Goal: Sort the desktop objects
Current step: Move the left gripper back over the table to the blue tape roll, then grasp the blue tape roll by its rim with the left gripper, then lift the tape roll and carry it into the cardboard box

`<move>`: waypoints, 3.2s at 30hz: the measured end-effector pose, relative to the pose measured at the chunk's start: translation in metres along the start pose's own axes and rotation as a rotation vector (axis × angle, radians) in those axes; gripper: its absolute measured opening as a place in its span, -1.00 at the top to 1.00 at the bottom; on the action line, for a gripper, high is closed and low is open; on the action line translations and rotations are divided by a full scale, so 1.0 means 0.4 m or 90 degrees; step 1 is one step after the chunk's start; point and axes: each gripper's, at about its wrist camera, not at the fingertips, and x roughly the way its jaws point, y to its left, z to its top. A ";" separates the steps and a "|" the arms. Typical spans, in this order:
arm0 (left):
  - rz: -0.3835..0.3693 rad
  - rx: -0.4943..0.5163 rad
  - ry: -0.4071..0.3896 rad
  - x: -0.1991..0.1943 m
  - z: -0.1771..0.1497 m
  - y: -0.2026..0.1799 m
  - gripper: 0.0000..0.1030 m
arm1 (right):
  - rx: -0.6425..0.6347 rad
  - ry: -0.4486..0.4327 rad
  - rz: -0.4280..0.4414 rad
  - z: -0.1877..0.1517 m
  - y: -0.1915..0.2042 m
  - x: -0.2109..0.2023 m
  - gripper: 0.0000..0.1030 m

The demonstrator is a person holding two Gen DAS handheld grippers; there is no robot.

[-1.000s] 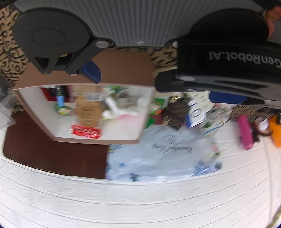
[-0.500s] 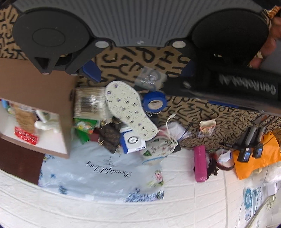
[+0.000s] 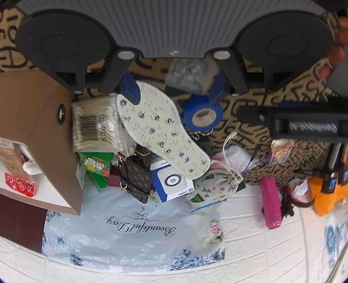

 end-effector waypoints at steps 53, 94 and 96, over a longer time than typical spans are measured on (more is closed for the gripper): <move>-0.143 0.154 -0.050 -0.111 0.001 -0.272 0.58 | 0.006 -0.101 0.003 0.027 -0.057 -0.161 0.71; -0.300 0.295 0.075 0.235 0.001 -0.973 0.57 | 0.195 -0.163 -0.203 0.017 -0.772 -0.280 0.71; -0.297 0.297 0.075 0.250 0.005 -0.982 0.55 | 0.195 -0.157 -0.205 0.025 -0.785 -0.268 0.71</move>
